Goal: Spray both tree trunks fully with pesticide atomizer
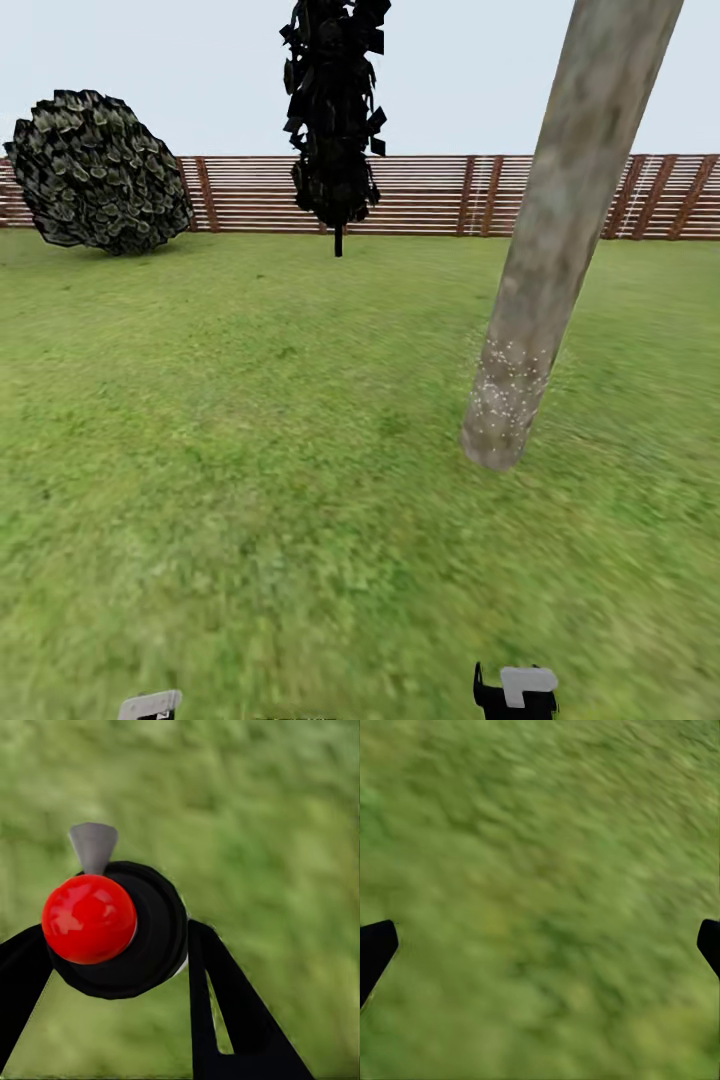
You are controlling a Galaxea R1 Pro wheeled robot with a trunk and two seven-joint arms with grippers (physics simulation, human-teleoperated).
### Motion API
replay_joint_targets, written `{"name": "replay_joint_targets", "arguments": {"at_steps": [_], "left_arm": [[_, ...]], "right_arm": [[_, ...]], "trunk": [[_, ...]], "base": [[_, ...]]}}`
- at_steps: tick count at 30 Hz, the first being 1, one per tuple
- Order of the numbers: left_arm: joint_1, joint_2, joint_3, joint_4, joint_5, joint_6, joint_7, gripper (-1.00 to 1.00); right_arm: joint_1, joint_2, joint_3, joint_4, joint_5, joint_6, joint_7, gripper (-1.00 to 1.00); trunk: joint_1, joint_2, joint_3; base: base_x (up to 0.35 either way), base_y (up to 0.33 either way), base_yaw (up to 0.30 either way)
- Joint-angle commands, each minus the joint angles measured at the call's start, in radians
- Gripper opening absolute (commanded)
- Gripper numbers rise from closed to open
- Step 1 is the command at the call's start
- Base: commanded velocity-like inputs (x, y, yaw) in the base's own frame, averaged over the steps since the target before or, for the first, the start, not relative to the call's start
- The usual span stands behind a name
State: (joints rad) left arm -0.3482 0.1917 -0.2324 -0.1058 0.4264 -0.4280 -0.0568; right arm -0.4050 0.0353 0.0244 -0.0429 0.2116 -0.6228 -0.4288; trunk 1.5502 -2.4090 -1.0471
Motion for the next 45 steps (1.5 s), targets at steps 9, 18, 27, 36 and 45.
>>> {"name": "replay_joint_targets", "arguments": {"at_steps": [9,18,27,36,45], "left_arm": [[0.0,0.0,0.0,0.0,0.0,0.0,0.0,-1.0],[0.0,0.0,0.0,0.0,0.0,0.0,0.0,-1.0],[0.0,0.0,0.0,0.0,0.0,0.0,0.0,-1.0],[0.0,0.0,0.0,0.0,0.0,0.0,0.0,-1.0],[0.0,0.0,0.0,0.0,0.0,0.0,0.0,-1.0]], "right_arm": [[0.0,0.0,0.0,0.0,0.0,0.0,0.001,1.0],[0.0,0.0,0.0,0.0,0.0,0.0,0.0,1.0],[0.0,0.0,0.0,0.0,0.0,0.0,0.0,1.0],[0.0,0.0,0.0,0.0,0.0,0.0,0.001,1.0],[0.0,0.0,0.0,0.0,0.0,0.0,0.001,1.0]], "trunk": [[0.0,0.0,-0.004],[0.0,0.0,-0.007],[0.0,0.0,-0.011],[0.0,0.0,-0.014],[0.0,0.0,-0.018]], "base": [[0.0,0.0,0.284],[0.0,0.0,0.284],[0.0,0.0,0.284],[0.0,0.0,0.284],[0.0,0.0,0.284]]}}
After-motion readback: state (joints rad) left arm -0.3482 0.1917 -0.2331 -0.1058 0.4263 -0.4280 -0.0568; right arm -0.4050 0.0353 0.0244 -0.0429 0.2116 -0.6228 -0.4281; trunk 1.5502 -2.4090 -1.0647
